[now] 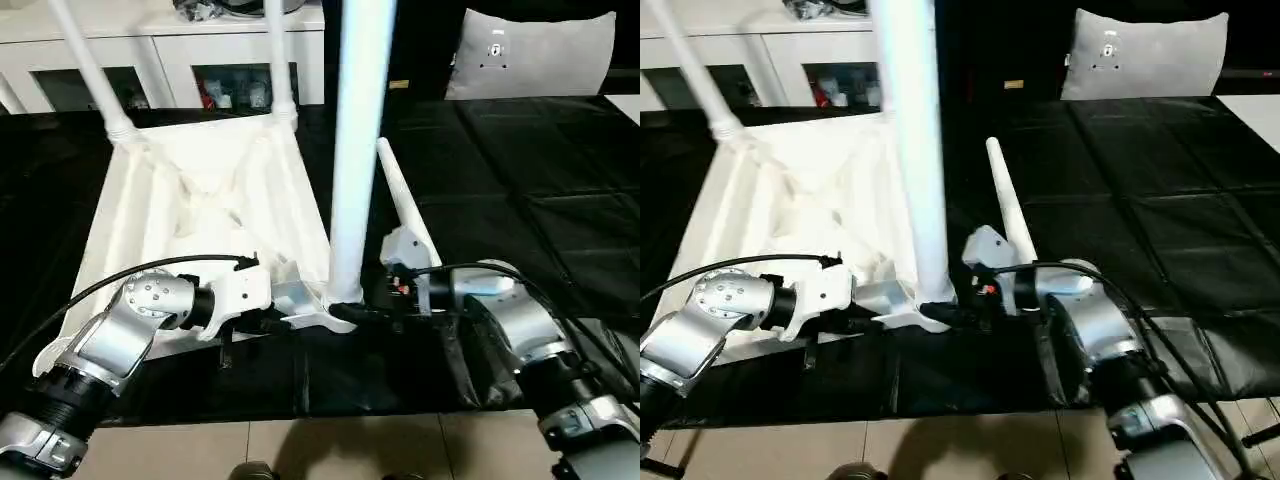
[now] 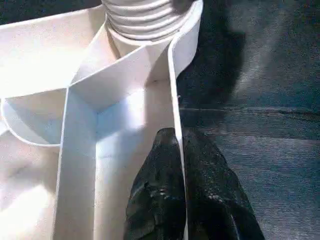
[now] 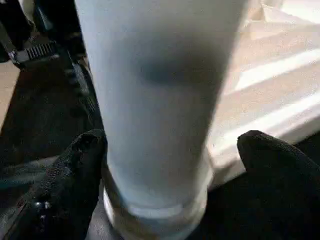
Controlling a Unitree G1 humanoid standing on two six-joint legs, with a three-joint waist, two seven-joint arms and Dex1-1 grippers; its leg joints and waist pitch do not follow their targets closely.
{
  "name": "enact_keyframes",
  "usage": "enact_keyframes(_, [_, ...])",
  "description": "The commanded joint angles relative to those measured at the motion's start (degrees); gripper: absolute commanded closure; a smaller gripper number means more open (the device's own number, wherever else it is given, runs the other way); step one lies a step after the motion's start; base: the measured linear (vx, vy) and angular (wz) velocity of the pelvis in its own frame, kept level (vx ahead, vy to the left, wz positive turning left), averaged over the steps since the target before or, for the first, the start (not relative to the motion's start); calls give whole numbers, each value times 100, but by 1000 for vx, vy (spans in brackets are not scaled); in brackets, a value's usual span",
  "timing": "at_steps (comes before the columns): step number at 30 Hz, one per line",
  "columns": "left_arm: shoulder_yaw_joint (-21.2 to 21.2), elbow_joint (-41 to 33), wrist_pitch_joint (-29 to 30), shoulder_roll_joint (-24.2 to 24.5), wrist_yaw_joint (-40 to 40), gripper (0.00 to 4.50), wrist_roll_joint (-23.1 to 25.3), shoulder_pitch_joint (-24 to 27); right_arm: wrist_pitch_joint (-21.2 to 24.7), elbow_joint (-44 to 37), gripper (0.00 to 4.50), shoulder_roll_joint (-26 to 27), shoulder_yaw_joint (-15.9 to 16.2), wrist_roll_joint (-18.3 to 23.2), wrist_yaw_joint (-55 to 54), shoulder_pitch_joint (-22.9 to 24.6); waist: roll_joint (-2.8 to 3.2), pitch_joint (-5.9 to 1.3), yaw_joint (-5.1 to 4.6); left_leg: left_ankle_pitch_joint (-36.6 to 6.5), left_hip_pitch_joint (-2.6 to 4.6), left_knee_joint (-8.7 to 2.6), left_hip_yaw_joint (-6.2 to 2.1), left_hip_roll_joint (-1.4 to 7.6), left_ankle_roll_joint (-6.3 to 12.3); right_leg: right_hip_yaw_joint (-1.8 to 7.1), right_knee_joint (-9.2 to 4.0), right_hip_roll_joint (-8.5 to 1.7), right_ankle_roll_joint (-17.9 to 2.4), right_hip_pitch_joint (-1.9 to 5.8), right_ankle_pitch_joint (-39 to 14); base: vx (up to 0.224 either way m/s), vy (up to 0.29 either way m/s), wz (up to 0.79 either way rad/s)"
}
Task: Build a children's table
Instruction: Insert table leg to table base, then rotate leg to tighten
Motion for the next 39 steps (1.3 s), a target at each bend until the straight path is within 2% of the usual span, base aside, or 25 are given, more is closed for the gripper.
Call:
enact_keyframes(1, [-215, -122, -185, -9, -232, 450, 119, 2, -39, 109, 42, 17, 35, -30, 66, -95, -28, -457, -42, -220, -48, -345, 73, 88, 374, 342, -310, -284, -1147, 407, -611, 0, 0, 0])
enact_keyframes(3, [-223, -102, -203, -12, -226, 450, 130, 5, -37, 158, 51, 39, 37, -28, 64, -109, -26, -467, -41, -151, -56, -335, 69, 82, 380, 340, -290, -281, -1172, 411, -476, 0, 0, 0])
enact_keyframes(4, [-231, -79, -224, -14, -221, 450, 136, 5, -24, 220, 73, 65, 35, -10, 80, -132, -44, -466, -43, -145, -56, -333, 73, 80, 388, 339, -289, -278, -1192, 413, -435, 0, 0, 0])
enact_keyframes(7, [-234, -45, -253, -15, -212, 450, 142, 16, 23, 285, 84, 100, 31, 5, 124, -150, -33, -470, -39, -150, -52, -331, 71, 81, 397, 337, -285, -279, -1185, 412, -455, 0, 0, 0])
enact_keyframes(11, [-223, -11, -283, -13, -202, 450, 162, 53, 112, 299, 129, 143, -8, 75, 193, -127, -31, -467, -37, -196, -57, -335, 68, 84, 367, 337, -292, -285, -1140, 418, -572, 0, 0, 0])
enact_keyframes(13, [-217, -19, -272, -13, -205, 450, 153, 75, 157, 287, 138, 169, -25, 128, 231, -104, -38, -472, -39, -156, -64, -328, 69, 78, 380, 337, -285, -280, -1155, 422, -491, 0, 0, 0])
enact_keyframes(14, [-204, -40, -244, -16, -211, 450, 125, 108, 217, 264, 138, 204, -35, 185, 266, -69, -65, -470, -40, -149, -66, -330, 71, 79, 386, 335, -287, -279, -1151, 424, -494, 0, 0, 0])
enact_keyframes(15, [-187, -65, -214, -23, -216, 450, 93, 140, 272, 240, 159, 235, -37, 229, 296, -34, -45, -473, -38, -125, -63, -328, 67, 82, 389, 334, -282, -283, -1155, 417, -493, 0, 0, 0])
enact_keyframes(18, [-103, -196, 74, -102, -31, 450, 53, 229, 441, 259, 171, 351, -10, 202, 154, 44, -21, -470, -41, -179, -56, -331, 66, 86, 365, 332, -289, -284, -1160, 409, -539, 0, 0, 0])
enact_keyframes(20, [-13, -345, 400, -223, 168, 450, -36, 305, 517, 364, 175, 505, -32, 146, -134, 55, -32, -452, -72, -364, -50, -357, 76, 99, 279, 340, -310, -293, -1143, 413, -709, 0, 0, 0])
enact_keyframes(21, [71, -484, 666, -337, 313, 450, -152, 372, 520, 476, 175, 647, -65, 89, -407, 47, -7, -442, -65, -439, -45, -363, 71, 89, 255, 334, -337, -295, -1115, 406, -844, 0, 0, 0])
enact_keyframes(22, [151, -630, 935, -451, 459, 450, -265, 438, 541, 609, 175, 803, -107, 42, -695, 21, -31, -426, -99, -589, -52, -383, 73, 83, 191, 336, -366, -298, -1063, 413, -1068, 0, 0, 0])
enact_keyframes(23, [262, -998, 1447, -690, 860, 450, -348, 581, 545, 1047, 176, 1242, -241, -79, -1513, -139, -9, -412, -132, -757, -44, -399, 66, 78, 90, 329, -389, -313, -983, 416, -1403, 0, 0, 0])
enact_keyframes(24, [262, -998, 1447, -690, 860, 450, -348, 581, 545, 1047, 177, 1242, -241, -79, -1513, -139, -25, -399, -197, -820, -74, -416, 57, 87, 30, 330, -390, -332, -956, 436, -1534, 0, 0, 0])
enact_keyframes(25, [325, -1144, 1669, -873, 1166, 450, -322, 635, 502, 1336, 177, 1492, -323, -141, -1990, -270, -20, -364, -251, -1083, -47, -442, 40, 58, -50, 292, -473, -325, -759, 429, -2179, 0, 0, 0])
enact_keyframes(26, [402, -1226, 1903, -1106, 1551, 450, -226, 650, 441, 1619, 178, 1738, -404, -189, -2453, -417, -68, -336, -324, -1236, -42, -450, 44, 39, -48, 285, -521, -309, -664, 414, -2466, 0, 0, 0])
enact_keyframes(27, [451, -1260, 2045, -1260, 1800, 450, -156, 652, 403, 1786, 178, 1882, -454, -214, -2724, -507, -78, -308, -422, -1405, -50, -442, 21, 4, -77, 241, -588, -316, -457, 434, -3020, 0, 0, 0])
enact_keyframes(28, [502, -1296, 2236, -1570, 2257, 450, 38, 623, 427, 2079, 178, 2166, -611, -144, -3163, -680, -70, -338, -497, -1424, 5, -416, 12, -2, -4, 238, -646, -338, -336, 396, -3208, 0, 0, 0])
enact_keyframes(29, [508, -1311, 2278, -1650, 2363, 450, 89, 614, 453, 2142, 178, 2234, -659, -112, -3252, -719, -91, -336, -518, -1388, -7, -427, 7, 5, 27, 222, -667, -332, -338, 404, -3157, 0, 0, 0])
enact_keyframes(30, [508, -1312, 2282, -1657, 2372, 450, 94, 614, 456, 2147, 178, 2240, -664, -109, -3260, -722, -76, -352, -525, -1324, -15, -427, -2, 9, 39, 218, -652, -329, -349, 418, -3042, 0, 0, 0])
enact_keyframes(31, [509, -1427, 2524, -1995, 2728, 450, 173, 591, 438, 2372, 178, 2391, -744, -102, -3472, -827, -94, -360, -537, -1243, -2, -426, 12, 27, 110, 238, -627, -307, -452, 387, -2726, 0, 0, 0])
enact_keyframes(33, [499, -1462, 2591, -2085, 2814, 450, 185, 585, 415, 2434, 178, 2422, -759, -112, -3513, -851, -91, -362, -530, -1284, 35, -419, 24, 25, 145, 242, -625, -298, -526, 357, -2643, 0, 0, 0])
enact_keyframes(36, [396, -1553, 2709, -2120, 2951, 450, 311, 576, 286, 2540, 108, 2463, -911, -100, -3434, -863, -78, -396, -494, -1093, -14, -422, 23, 47, 229, 272, -545, -287, -694, 389, -2052, 0, 0, 0])
enact_keyframes(37, [339, -1518, 2714, -2086, 3002, 450, 411, 540, 222, 2511, 108, 2435, -1012, -41, -3345, -857, -39, -408, -483, -1014, -23, -423, 19, 50, 244, 280, -509, -280, -787, 404, -1763, 0, 0, 0])
enact_keyframes(39, [323, -1474, 2714, -2070, 3031, 450, 470, 517, 151, 2519, 95, 2415, -1030, -48, -3314, -864, -51, -437, -451, -795, -20, -408, 26, 57, 271, 289, -454, -278, -960, 414, -1299, 0, 0, 0])
